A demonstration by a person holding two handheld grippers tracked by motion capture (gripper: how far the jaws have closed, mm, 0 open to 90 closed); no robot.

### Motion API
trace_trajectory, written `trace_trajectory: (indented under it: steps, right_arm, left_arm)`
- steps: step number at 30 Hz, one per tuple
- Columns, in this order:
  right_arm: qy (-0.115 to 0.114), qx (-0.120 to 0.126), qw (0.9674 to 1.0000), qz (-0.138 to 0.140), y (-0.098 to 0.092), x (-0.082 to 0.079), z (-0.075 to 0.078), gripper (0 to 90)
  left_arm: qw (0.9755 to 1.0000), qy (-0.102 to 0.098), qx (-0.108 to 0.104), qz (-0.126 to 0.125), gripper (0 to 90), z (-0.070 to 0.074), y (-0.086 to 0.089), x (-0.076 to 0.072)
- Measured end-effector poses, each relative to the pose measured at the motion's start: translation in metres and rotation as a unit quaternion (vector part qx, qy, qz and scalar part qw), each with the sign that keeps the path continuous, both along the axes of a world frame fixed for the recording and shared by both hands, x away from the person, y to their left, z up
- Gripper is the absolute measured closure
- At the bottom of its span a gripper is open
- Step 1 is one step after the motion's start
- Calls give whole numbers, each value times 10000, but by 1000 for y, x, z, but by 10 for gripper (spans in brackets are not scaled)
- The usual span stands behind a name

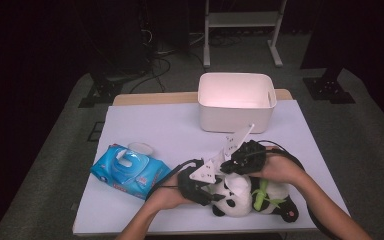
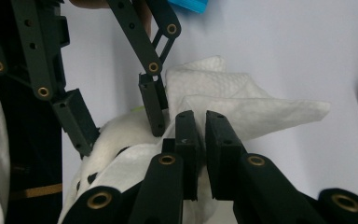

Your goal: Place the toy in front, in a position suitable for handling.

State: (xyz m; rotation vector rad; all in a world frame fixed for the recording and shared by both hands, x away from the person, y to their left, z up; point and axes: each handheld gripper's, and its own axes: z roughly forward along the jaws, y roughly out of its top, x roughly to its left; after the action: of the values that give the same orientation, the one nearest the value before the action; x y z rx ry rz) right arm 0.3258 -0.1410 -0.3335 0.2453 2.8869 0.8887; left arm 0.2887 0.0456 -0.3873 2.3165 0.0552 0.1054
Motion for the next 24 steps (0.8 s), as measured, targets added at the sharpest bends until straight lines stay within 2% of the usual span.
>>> trace_trajectory:
  steps: [2,7,11,13,16,18,21,24]
  right_arm:
    - [9,-16,10000,-23,-3,0,0,835]
    - [66,169,9994,-309,-32,-4,0,835]
    - [34,125,9989,-443,-47,-10,1,835]
    - [17,119,9990,-428,-46,-10,1,835]
    - [-31,17,9993,-379,-34,-8,0,834]
    - [40,94,9996,-262,-25,-4,-1,835]
    - [97,80,9998,-163,-11,-2,-3,834]
    - [7,0,10000,-45,-4,-3,-4,834]
  left_arm:
    - [10000,62,-59,20,505,-1,0,-1]
    - [10000,24,-15,-13,508,0,0,-1]
    - [10000,51,-47,-21,512,-1,-1,0]
    - [10000,21,1,-17,512,-1,-2,0]
    - [10000,55,10,17,512,-2,-1,1]
    - [10000,60,12,-1,512,-2,-1,1]
    - [10000,62,24,-6,511,-2,-1,1]
    - [10000,81,-1,6,510,-2,1,1]
